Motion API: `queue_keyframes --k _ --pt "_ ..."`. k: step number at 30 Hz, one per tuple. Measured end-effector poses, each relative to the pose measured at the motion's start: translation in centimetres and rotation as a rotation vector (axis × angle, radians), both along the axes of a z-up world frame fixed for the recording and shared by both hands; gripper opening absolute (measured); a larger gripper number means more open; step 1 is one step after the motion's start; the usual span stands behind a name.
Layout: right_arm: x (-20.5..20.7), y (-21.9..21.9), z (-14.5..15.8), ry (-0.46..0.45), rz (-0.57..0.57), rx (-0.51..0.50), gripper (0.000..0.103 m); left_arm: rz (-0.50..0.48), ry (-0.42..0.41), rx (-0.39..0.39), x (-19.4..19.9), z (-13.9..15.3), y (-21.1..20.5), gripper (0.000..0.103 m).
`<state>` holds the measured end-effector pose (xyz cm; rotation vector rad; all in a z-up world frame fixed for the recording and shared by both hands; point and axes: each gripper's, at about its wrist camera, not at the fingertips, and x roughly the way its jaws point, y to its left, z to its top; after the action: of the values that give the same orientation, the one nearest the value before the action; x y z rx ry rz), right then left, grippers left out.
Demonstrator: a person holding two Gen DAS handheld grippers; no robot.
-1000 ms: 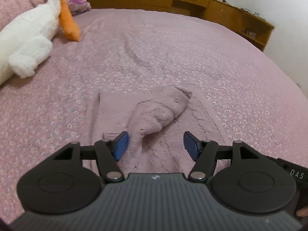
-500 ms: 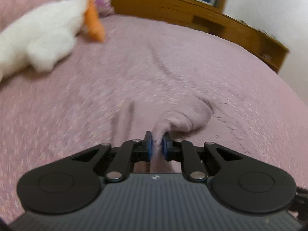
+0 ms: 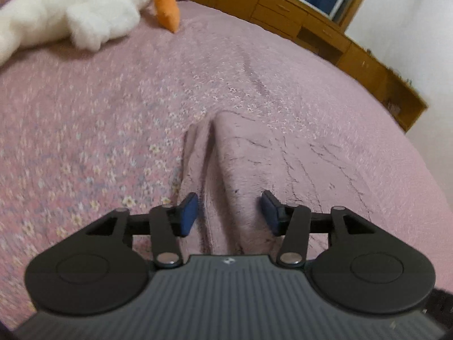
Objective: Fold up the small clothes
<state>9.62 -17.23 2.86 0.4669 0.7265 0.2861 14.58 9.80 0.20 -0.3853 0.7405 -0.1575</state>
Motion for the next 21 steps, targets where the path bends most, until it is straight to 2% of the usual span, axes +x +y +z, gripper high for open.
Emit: queue_keyframes --k 1,3,7,10,11,12,13,17,19,21 --pt "-0.2 0.2 -0.1 -0.001 0.0 -0.009 0.094 0.0 0.002 -0.019 0.1 -0.2 0.2 0.057" --pt "-0.4 0.6 -0.5 -0.002 -0.003 -0.036 0.094 -0.006 0.0 -0.032 0.4 -0.4 0.6 0.057" --pt "-0.8 1.0 -1.1 -0.011 -0.02 -0.058 0.094 -0.04 -0.018 0.019 0.7 0.0 0.1 0.057" --pt "-1.4 1.2 -1.1 -0.033 -0.085 -0.056 0.094 -0.077 0.026 -0.116 1.1 -0.9 0.4 0.057" --pt "-1.4 1.2 -1.0 -0.039 -0.096 -0.055 0.094 -0.084 0.026 -0.136 1.3 -1.2 0.7 0.056" --pt "-1.6 1.3 -0.9 -0.049 -0.103 -0.052 0.094 -0.097 0.022 -0.142 1.3 -1.1 0.5 0.046" --pt "-1.7 1.4 -0.9 -0.061 -0.106 -0.049 0.094 -0.093 0.015 -0.149 1.2 -1.1 0.5 0.031" --pt "-1.9 1.7 -0.7 -0.071 -0.11 -0.048 0.094 -0.041 -0.024 -0.214 1.1 -0.3 2.1 0.025" --pt "-2.0 2.0 -0.3 -0.086 -0.093 -0.056 0.094 -0.012 -0.056 -0.179 0.6 0.5 2.9 0.024" --pt "-2.3 2.3 0.2 -0.113 -0.086 -0.072 0.094 0.024 -0.042 -0.092 0.6 0.7 3.3 0.024"
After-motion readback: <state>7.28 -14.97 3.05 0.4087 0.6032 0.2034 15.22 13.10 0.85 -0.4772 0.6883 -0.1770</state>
